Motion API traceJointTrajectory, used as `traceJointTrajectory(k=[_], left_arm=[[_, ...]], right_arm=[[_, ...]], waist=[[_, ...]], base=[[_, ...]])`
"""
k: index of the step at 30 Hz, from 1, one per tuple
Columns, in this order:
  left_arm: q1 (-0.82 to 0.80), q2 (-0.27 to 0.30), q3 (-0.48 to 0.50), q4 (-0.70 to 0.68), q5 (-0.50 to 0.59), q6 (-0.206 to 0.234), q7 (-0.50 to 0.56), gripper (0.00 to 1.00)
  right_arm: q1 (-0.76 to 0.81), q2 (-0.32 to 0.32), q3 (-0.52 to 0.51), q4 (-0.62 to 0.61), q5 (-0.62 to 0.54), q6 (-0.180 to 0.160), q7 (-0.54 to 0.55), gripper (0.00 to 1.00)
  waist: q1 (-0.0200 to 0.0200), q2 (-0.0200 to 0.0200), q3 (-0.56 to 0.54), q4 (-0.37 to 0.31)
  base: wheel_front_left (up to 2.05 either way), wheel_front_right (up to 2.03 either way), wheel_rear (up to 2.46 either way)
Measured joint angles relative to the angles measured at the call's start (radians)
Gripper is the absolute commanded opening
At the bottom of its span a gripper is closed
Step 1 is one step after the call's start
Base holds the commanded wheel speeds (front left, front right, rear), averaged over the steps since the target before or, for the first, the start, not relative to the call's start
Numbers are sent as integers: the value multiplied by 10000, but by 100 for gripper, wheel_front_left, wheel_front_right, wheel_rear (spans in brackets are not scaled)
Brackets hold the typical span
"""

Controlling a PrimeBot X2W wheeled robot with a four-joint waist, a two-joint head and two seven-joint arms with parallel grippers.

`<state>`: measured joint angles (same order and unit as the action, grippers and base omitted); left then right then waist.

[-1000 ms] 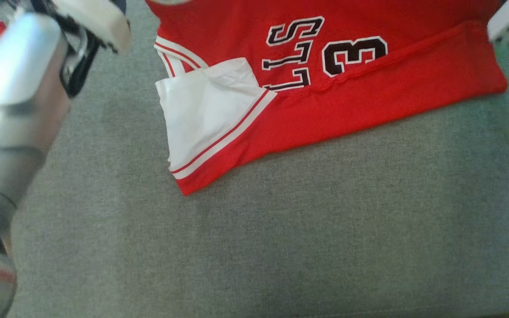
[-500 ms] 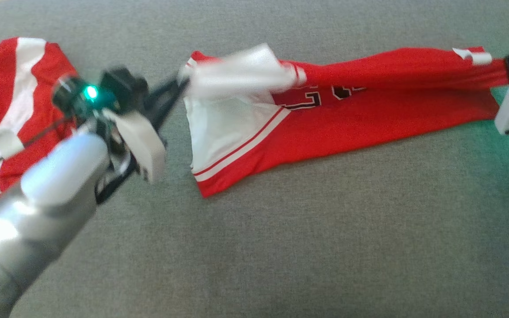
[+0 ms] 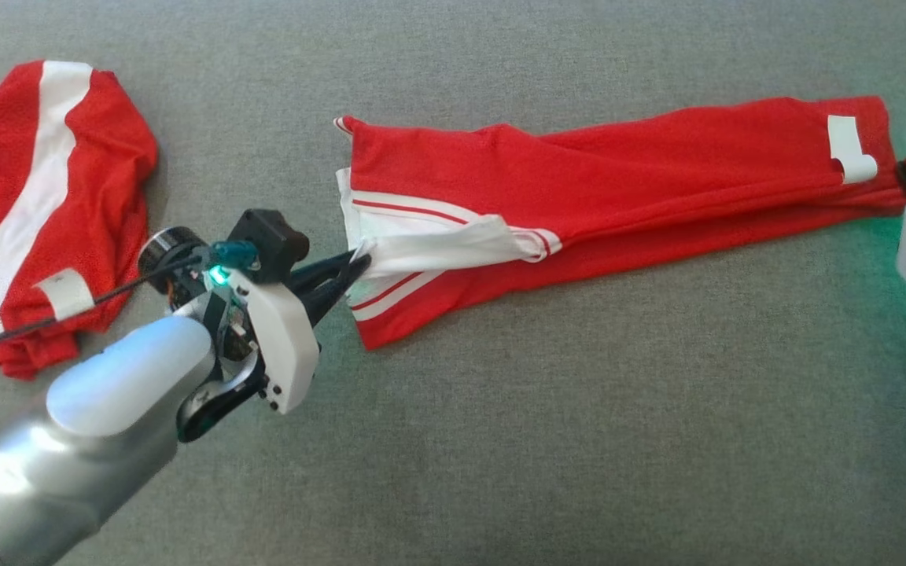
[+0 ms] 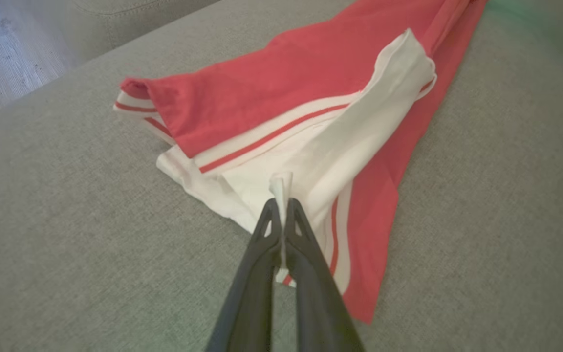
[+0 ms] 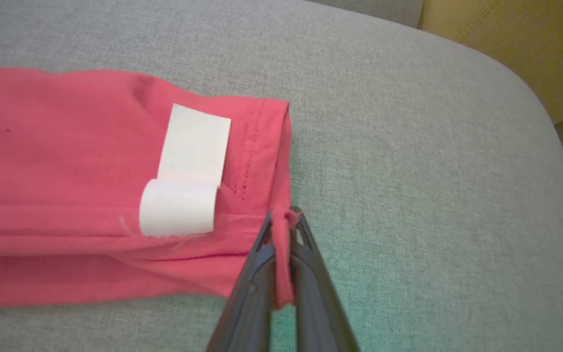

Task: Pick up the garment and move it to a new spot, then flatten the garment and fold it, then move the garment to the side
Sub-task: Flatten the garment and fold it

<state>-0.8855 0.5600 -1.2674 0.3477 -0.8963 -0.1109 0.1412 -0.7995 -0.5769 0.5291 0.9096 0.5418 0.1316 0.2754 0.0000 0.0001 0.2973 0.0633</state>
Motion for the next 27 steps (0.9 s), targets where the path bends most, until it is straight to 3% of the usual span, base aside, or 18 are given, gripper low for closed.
traceJointTrajectory(k=[4,5,6,7,11,15,21,25,27], left_arm=[[149,6,-71,-12,0,71,130,0],[157,4,-84,-10,0,98,132,0],[164,4,-84,-4,0,148,132,28],[173,4,-84,13,0,178,130,100],[346,6,-23,134,0,516,-134,100],[570,-15,639,334,-198,1179,-1191,100],[931,-362,2592,328,-1012,2464,-3605,100],[1741,-759,4242,-73,-1110,3037,-3910,100],[2391,-1110,5499,-602,-568,3212,-3935,100]], right_arm=[[45,-73,238,-169,247,0,163,0],[76,-79,295,-209,336,0,228,22],[110,-88,355,-238,401,0,242,100],[122,-88,364,-222,483,0,305,100],[121,-134,209,-291,888,-2,184,100],[109,-98,-399,-556,1394,-2,-654,100],[118,364,-1340,-1413,1919,0,-2546,100],[471,844,-1829,-2230,1910,-2,-3774,100],[922,1104,-2056,-2587,1850,-2,-4247,100]], waist=[[0,0,62,-59],[0,0,70,-77],[0,0,72,-96],[0,0,64,-115],[0,0,-74,-193],[0,0,-313,-290],[0,0,-760,-416],[-1,0,-1078,-461],[-1,0,-1224,-473]], base=[[0,0,0],[0,0,0],[0,0,0],[0,0,0],[0,0,0],[0,0,0],[0,0,0],[0,0,0],[0,0,0]])
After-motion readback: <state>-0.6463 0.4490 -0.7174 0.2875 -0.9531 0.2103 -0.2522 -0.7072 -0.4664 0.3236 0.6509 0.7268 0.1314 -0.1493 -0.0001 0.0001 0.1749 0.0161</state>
